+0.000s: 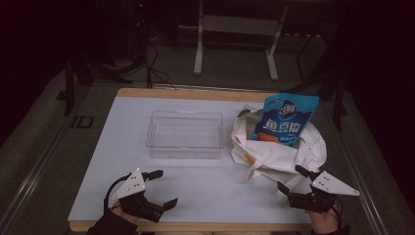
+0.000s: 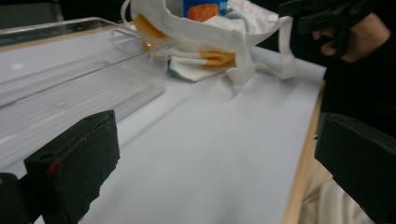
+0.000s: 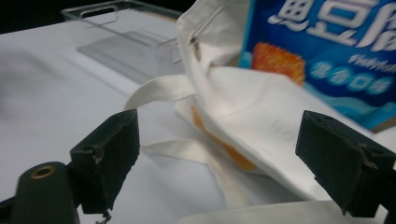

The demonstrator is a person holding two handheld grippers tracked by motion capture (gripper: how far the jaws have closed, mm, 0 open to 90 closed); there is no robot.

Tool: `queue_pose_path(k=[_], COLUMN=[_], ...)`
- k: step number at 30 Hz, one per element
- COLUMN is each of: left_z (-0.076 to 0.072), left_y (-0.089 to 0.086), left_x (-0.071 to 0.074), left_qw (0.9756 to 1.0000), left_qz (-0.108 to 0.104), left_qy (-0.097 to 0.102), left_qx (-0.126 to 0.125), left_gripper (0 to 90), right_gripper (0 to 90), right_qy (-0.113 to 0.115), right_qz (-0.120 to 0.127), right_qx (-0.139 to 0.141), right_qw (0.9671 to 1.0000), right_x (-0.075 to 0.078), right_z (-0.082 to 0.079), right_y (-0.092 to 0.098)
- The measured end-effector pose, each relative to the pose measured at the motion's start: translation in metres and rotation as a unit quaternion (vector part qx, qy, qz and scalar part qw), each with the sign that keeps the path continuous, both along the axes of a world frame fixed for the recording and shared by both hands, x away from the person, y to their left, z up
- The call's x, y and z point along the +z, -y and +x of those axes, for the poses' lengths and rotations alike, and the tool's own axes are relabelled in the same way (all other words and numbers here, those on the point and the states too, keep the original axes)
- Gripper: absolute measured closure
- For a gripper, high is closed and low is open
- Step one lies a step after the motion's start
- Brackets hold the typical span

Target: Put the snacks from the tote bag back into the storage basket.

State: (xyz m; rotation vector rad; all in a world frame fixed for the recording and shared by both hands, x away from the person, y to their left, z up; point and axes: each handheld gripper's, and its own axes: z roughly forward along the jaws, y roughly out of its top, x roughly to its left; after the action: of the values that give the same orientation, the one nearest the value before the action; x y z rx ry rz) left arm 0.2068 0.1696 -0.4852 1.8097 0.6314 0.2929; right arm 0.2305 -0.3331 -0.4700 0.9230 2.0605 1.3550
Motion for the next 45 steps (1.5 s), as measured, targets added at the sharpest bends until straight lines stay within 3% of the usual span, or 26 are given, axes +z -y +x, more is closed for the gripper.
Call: queue_pose_path(k=[1, 3, 7, 8, 10, 11, 12, 14, 16, 17, 23, 25, 31, 36, 45], left_z=[-0.002, -0.003, -0.004, -0.005, -0.007, -0.008, -0.008, -0.007, -0.007, -0.006, -0.005, -0.003, 0.004, 0.017, 0.036], left_y=[-0.001, -0.001, -0.005, -0.006, -0.008, -0.008, -0.009, -0.011, -0.011, -0.009, 0.002, 0.009, 0.024, 0.041, 0.057], left_x=[0.0, 0.001, 0.002, 0.002, 0.003, 0.003, 0.004, 0.003, 0.002, 0.002, 0.004, 0.005, 0.007, 0.013, 0.024], left_qw=[0.9999, 0.9999, 0.9997, 0.9994, 0.9994, 0.9991, 0.9992, 0.9994, 0.9992, 0.9984, 0.9969, 0.9951, 0.9927, 0.992, 0.9927], left_qz=[0.004, 0.005, 0.021, 0.03, 0.032, 0.039, 0.039, 0.022, 0.022, 0.016, 0.028, 0.042, 0.057, 0.062, 0.054], left_qy=[0.006, 0.006, -0.009, -0.003, -0.004, 0.003, 0.002, -0.023, -0.028, -0.033, -0.042, -0.048, -0.053, -0.043, -0.029], left_qx=[0.011, 0.01, 0.006, 0.016, 0.006, 0.013, 0.01, -0.014, -0.02, -0.043, -0.06, -0.075, -0.092, -0.102, -0.104], left_gripper=[0.3, 0.3, 0.3, 0.3, 0.3, 0.3, 0.3, 0.4, 0.4, 0.4, 0.4, 0.4, 0.3, 0.4, 0.4], right_gripper=[12.9, 12.0, 11.9, 12.0, 12.0, 12.7, 12.7, 12.7, 12.7, 12.7, 12.8, 12.7, 12.5, 12.2, 12.7], right_qy=[-0.012, -0.021, -0.037, -0.035, -0.04, -0.043, -0.043, -0.053, -0.052, -0.055, -0.049, -0.047, -0.049, -0.041, -0.028], right_qz=[-0.002, -0.003, 0.002, 0.007, 0.019, 0.017, 0.017, 0.023, 0.024, 0.024, 0.008, 0.002, -0.006, -0.008, -0.014], right_qx=[0.01, 0.015, 0.018, 0.017, 0.017, 0.009, 0.009, 0.007, 0.006, 0.009, 0.016, 0.022, 0.036, 0.038, 0.035], right_qw=[0.9999, 0.9997, 0.9991, 0.9992, 0.9989, 0.9989, 0.9989, 0.9983, 0.9983, 0.9981, 0.9987, 0.9986, 0.9982, 0.9984, 0.9989], right_x=[-0.001, -0.002, 0.001, 0.002, 0.005, 0.006, 0.006, 0.007, 0.007, 0.009, 0.014, 0.016, 0.023, 0.029, 0.039], right_z=[0.001, 0.002, 0.003, 0.003, 0.004, 0.004, 0.004, 0.005, 0.005, 0.005, 0.003, 0.003, 0.004, 0.004, 0.007], right_y=[-0.001, -0.001, 0.001, 0.002, 0.006, 0.007, 0.007, 0.013, 0.013, 0.014, 0.013, 0.013, 0.011, 0.012, 0.015])
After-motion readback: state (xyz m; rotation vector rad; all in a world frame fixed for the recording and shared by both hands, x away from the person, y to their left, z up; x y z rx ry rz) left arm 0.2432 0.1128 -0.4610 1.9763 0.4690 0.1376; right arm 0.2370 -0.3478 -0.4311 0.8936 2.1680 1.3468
